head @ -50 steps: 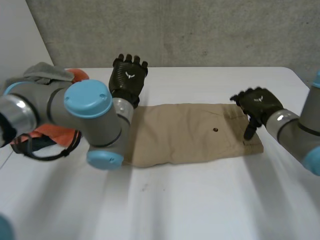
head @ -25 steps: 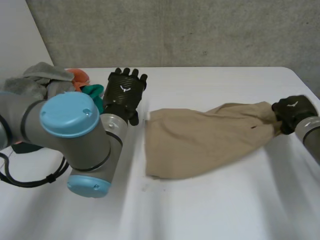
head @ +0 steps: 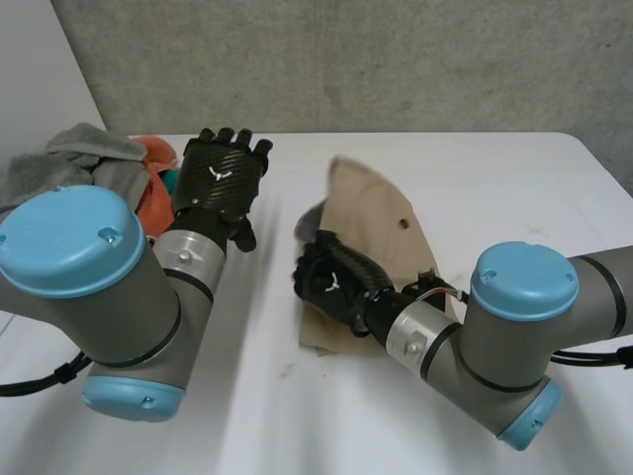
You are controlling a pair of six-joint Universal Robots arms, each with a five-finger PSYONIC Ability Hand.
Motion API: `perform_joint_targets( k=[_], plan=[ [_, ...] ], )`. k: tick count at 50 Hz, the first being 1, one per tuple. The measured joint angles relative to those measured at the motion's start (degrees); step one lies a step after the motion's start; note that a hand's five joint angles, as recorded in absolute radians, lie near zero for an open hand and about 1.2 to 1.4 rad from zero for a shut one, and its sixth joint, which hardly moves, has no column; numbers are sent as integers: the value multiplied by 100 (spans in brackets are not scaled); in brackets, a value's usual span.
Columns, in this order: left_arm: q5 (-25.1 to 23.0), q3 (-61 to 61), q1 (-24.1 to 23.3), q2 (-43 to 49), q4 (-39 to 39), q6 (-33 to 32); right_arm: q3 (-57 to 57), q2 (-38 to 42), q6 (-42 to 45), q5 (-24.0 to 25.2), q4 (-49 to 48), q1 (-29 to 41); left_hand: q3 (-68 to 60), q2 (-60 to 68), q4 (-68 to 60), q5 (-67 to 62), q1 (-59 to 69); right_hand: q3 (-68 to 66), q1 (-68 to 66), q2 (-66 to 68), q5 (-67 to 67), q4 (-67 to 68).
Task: Fold the laundry.
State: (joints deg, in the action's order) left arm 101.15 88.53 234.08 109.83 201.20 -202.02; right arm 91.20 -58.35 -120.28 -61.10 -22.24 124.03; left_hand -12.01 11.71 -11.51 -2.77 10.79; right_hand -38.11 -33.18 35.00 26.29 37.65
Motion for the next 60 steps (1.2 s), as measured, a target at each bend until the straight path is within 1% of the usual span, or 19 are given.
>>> perform_joint_targets(
  k=[2,4,5,7,12,13,18,21,24,27,29,30,34,40,47,50,52,57,60],
  plan=[
    [-5,-65,13,10,15,32,15,-49,-141,46,8,-44,0,0,0,0,0,1794,1576,-1681,-1727,-1825],
    [-10,-165,16,39,26,53,26,-226,-520,45,25,-183,0,0,0,0,0,2491,1995,-2232,-2256,-2440],
    [-13,-219,15,58,31,58,28,-311,-720,38,29,-251,0,0,0,0,0,2568,1996,-2270,-2321,-2523],
    [-23,-405,-2,154,38,66,26,-608,-1494,14,45,-490,0,0,0,0,0,2587,1996,-2269,-2326,-2565],
    [-47,-1085,-180,646,19,113,-73,-1223,-3847,-4,129,-1129,0,0,0,0,0,2587,1996,-2269,-2330,-2566],
    [-52,-1254,-250,783,9,138,-134,-1329,-4469,-1,184,-1318,0,0,0,0,0,2587,1996,-2269,-2330,-2566],
    [-131,-2031,-602,1489,-110,295,-530,-1269,-5676,22,704,-1861,0,0,0,0,0,2587,1996,-2269,-2330,-2566],
    [-204,-2457,-742,1916,-301,352,-950,-877,-5756,32,1288,-2023,0,0,0,0,0,2587,1996,-2269,-2330,-2566],
    [-267,-2981,-851,2439,-744,383,-1428,-352,-5515,51,1972,-2077,0,0,0,0,0,2587,1996,-2269,-2330,-2566],
    [-271,-3410,-899,2877,-1331,393,-1905,224,-5043,66,2624,-2071,0,0,0,0,0,2587,1996,-2269,-2330,-2566],
    [-248,-3536,-906,3016,-1571,393,-2030,390,-4880,64,2774,-2060,0,0,0,0,0,2587,1996,-2269,-2330,-2566],
    [-172,-3679,-909,3197,-1939,390,-2211,675,-4596,48,2967,-2033,0,0,0,0,0,2587,1996,-2269,-2330,-2566],
    [93,-3786,-908,3433,-2483,377,-2458,1143,-4178,-9,3128,-1965,0,0,0,0,0,2587,1996,-2270,-2330,-2566],
    [402,-3698,-919,3502,-2899,359,-2587,1513,-3862,-157,3182,-1877,0,0,0,0,-22,2587,2131,-2491,-2330,-2565],
    [423,-3630,-985,3084,-3065,391,-2459,1117,-3658,-389,3143,-1861,0,-52,0,0,-76,2587,2162,-2509,-2332,-2566],
    [387,-3600,-1020,2556,-3059,401,-2151,561,-3825,-544,2905,-1904,0,-52,0,0,-77,2587,2162,-2509,-2337,-2566],
    [372,-3581,-1027,2411,-3055,401,-2025,402,-3950,-589,2797,-1926,0,-52,0,0,-77,2587,2162,-2509,-2337,-2566],
    [120,-3283,-1022,1622,-3029,403,-1158,-455,-4997,-820,2234,-2171,0,-52,0,0,-77,2587,2162,-2509,-2337,-2566],
    [-210,-2992,-981,1232,-3021,413,-611,-819,-5625,-844,2070,-2467,0,-52,0,0,-77,2587,2162,-2509,-2337,-2566]
  ],
)
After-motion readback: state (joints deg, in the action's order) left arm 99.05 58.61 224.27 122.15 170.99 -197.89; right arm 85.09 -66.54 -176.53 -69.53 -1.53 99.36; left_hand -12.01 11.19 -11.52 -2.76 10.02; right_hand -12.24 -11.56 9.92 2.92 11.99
